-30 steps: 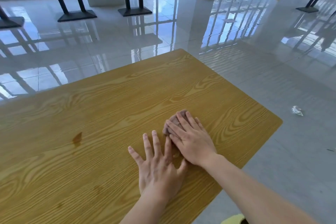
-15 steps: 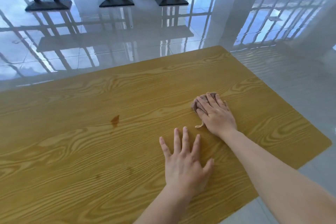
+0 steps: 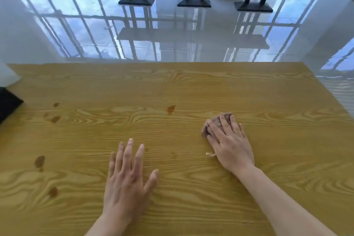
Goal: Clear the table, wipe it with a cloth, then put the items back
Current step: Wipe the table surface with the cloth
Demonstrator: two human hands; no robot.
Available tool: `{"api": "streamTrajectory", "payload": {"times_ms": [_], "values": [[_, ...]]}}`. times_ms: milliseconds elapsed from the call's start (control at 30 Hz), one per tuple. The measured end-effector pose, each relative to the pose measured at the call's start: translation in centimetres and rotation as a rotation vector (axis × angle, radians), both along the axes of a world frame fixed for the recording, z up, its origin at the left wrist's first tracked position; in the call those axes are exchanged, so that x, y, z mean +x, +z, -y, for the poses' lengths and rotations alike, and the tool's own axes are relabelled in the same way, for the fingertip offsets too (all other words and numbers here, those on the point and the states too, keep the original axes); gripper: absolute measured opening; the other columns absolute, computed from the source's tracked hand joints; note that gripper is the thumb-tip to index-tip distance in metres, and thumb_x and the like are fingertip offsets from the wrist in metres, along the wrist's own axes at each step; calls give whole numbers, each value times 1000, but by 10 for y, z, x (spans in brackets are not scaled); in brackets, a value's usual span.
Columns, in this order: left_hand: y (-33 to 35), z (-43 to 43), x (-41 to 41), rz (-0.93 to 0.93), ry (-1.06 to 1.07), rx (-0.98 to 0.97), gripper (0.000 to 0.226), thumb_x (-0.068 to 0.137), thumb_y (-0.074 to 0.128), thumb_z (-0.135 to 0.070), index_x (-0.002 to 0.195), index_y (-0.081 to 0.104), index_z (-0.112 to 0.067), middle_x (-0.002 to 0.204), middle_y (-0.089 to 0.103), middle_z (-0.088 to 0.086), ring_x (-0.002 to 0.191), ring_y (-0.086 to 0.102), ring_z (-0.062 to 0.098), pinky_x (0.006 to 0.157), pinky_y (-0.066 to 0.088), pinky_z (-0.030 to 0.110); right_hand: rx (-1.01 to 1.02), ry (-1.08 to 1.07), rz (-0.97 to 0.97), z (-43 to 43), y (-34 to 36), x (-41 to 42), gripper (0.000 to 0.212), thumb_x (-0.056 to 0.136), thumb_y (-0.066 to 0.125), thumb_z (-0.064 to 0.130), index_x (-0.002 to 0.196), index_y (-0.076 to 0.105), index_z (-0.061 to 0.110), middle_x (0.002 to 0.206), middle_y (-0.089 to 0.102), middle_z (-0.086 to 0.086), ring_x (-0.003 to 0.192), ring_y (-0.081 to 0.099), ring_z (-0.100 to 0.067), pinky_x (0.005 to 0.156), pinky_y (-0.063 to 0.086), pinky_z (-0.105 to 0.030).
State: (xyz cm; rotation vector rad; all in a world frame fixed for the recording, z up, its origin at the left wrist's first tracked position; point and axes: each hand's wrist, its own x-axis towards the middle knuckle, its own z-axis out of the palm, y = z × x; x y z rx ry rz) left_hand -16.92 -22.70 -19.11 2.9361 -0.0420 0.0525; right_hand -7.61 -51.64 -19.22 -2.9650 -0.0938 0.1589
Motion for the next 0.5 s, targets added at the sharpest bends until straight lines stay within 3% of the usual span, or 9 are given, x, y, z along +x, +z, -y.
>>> {"api": "streamTrajectory", "payload": {"times_ms": [133,233,300,400,500], "values": [[-11,-5,-11,-70,43,18,84,91,26,-71,155,31,-17,164,21,13,154,11,29,122,7,46,4,367,32,-39,-2,-71,51,102,14,63,153,12,56,167,-1,10,154,-15,-19,124,3,-44],[-9,-3,-10,-71,67,38,87,91,20,-74,156,29,-16,165,20,13,154,9,28,122,4,45,-3,533,42,-49,-2,-64,50,103,18,64,152,11,57,167,-2,10,154,-16,-18,123,1,-42],[-9,-4,-10,-72,72,45,88,91,20,-74,155,31,-16,164,21,14,154,10,28,122,3,45,16,489,39,-60,2,-37,53,102,18,65,153,11,55,167,-3,11,153,-18,-16,124,-2,-40],[-6,-4,-9,-62,77,23,88,89,21,-75,157,27,-20,166,15,9,155,3,25,122,-1,42,12,237,17,-91,5,-8,56,101,19,63,155,11,50,168,-1,8,154,-15,-19,125,-5,-40],[1,-18,0,-43,73,-7,84,84,22,-73,153,35,-26,164,25,5,153,13,23,125,4,43,58,341,30,-123,7,-32,55,102,19,61,155,13,49,168,-2,5,154,-16,-23,124,-6,-42]]}}
